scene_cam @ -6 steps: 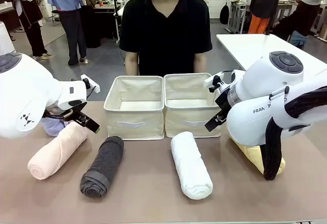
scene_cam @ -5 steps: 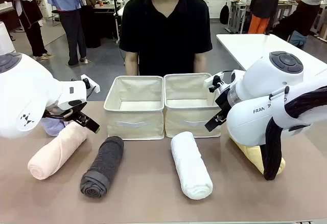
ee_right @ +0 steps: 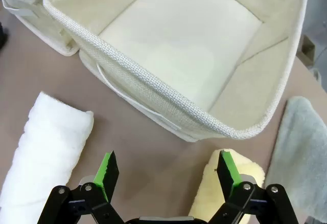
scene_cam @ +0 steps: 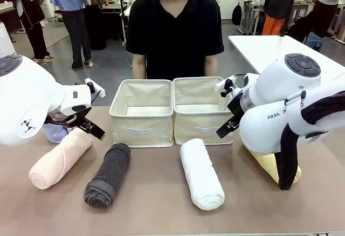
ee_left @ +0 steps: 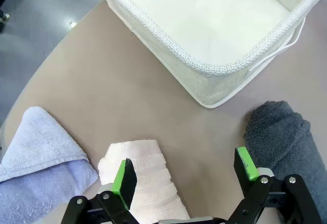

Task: Sort the towels based on their folding style.
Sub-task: Pick up one triangle-folded towel and place it in the left Fabric basket.

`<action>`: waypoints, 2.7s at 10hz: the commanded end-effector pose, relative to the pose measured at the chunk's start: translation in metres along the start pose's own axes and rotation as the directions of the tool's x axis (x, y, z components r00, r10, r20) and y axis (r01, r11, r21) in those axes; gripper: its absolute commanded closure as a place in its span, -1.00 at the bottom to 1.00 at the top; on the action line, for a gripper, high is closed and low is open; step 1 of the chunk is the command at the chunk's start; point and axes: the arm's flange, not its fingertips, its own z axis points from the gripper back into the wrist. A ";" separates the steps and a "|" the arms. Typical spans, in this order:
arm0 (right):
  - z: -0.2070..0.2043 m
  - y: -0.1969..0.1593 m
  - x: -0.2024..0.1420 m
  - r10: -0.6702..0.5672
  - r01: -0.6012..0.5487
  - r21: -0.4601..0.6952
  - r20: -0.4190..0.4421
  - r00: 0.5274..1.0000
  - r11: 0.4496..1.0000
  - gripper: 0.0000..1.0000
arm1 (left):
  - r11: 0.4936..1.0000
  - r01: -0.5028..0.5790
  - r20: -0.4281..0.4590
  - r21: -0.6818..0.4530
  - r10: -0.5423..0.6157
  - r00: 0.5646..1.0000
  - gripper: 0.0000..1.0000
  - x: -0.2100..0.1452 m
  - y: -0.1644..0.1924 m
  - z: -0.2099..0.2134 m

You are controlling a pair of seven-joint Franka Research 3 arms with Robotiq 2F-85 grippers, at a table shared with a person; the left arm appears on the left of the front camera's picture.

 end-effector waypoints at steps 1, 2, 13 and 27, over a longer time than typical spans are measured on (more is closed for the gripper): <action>0.000 0.000 0.000 -0.001 0.001 0.000 0.000 1.000 1.000 -1.00 | 1.000 0.001 0.000 0.000 -0.001 1.000 -1.00 0.000 0.000 0.000; 0.000 0.000 0.000 -0.001 0.001 0.000 0.000 1.000 1.000 -1.00 | 1.000 0.001 0.000 0.000 -0.001 1.000 -1.00 0.000 0.000 0.000; 0.084 0.010 0.018 0.010 -0.003 -0.080 0.084 0.996 0.997 -1.00 | 0.997 0.071 0.076 0.032 -0.073 0.994 -1.00 0.034 0.008 0.072; 0.334 0.069 -0.005 0.082 -0.034 -0.313 0.141 0.987 0.949 -1.00 | 0.968 0.208 0.140 0.142 -0.228 0.963 -1.00 0.048 0.008 0.318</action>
